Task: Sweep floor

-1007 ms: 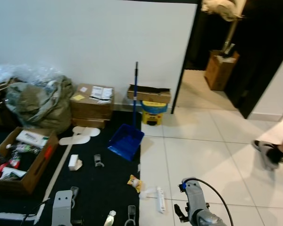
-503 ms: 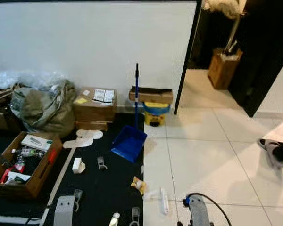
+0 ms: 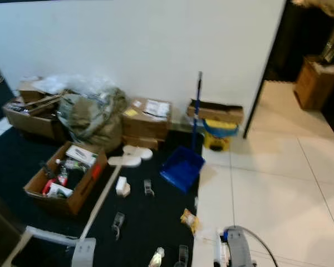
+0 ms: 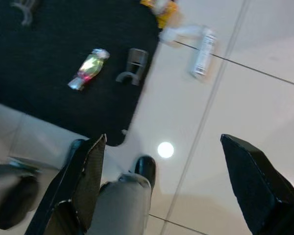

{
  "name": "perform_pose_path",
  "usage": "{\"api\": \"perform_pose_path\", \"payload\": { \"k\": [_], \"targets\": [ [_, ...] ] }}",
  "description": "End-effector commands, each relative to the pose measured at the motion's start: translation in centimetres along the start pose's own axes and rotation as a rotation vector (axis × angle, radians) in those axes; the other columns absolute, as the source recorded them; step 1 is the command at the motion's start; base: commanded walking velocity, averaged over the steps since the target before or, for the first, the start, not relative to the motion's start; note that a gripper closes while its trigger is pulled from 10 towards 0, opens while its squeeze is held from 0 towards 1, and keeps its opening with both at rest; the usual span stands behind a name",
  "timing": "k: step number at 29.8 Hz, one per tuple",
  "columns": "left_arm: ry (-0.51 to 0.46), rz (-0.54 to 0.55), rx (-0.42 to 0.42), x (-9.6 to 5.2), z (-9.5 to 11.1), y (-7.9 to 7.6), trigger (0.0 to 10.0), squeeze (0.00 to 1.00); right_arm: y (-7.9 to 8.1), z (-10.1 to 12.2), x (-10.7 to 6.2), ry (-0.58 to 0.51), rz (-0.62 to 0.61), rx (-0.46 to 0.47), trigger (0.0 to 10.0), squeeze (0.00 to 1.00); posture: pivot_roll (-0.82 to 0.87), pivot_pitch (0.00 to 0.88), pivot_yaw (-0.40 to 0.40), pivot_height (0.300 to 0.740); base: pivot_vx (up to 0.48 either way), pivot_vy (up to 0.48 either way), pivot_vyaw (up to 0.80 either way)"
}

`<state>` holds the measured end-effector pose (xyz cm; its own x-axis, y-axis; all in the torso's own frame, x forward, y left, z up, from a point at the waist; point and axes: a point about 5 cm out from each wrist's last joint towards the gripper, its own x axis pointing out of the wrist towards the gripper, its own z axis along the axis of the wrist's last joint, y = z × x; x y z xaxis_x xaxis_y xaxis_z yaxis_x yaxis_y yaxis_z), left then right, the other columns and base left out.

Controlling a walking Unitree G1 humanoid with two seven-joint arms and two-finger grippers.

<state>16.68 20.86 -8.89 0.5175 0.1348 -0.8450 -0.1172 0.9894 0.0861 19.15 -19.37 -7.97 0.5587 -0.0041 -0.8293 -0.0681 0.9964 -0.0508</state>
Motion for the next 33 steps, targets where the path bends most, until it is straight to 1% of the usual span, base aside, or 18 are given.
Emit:
{"api": "perform_pose_path", "payload": {
  "k": [1,14,25,26,29,33],
  "targets": [
    [0.031,0.001,0.002,-0.1,-0.8,-0.1,10.0,0.0,0.1,0.0,0.0,0.007,0.004,0.002,10.0,0.0,0.03,0.0,0.013,0.74,0.0,0.0,0.8],
    [0.024,0.001,0.006,0.0,-0.1,0.0,10.0,0.0,-0.1,0.4,0.1,0.0,0.003,0.005,10.0,0.0,0.03,0.0,0.017,0.74,0.0,0.0,0.8],
    [0.026,-0.001,0.011,0.0,0.0,0.1,10.0,0.0,0.6,0.9,0.2,-0.012,0.011,0.007,10.0,0.0,0.03,0.0,0.015,0.74,0.0,0.0,0.8],
    [0.026,-0.001,0.013,0.0,0.0,0.1,10.0,0.0,0.9,1.0,0.3,-0.012,0.011,0.0,10.0,0.0,0.03,0.0,0.015,0.74,0.0,0.0,0.51],
    [0.026,-0.002,0.019,0.0,0.0,0.2,10.0,0.0,1.2,0.8,0.3,-0.007,0.014,-0.017,10.0,0.0,0.03,0.0,0.013,0.74,0.0,0.0,0.17],
    [0.026,-0.003,0.024,0.0,0.0,0.2,10.0,0.0,1.0,0.6,0.2,-0.004,0.031,-0.033,10.0,0.0,0.03,0.0,0.011,0.74,0.0,0.0,0.7]
  ]
}}
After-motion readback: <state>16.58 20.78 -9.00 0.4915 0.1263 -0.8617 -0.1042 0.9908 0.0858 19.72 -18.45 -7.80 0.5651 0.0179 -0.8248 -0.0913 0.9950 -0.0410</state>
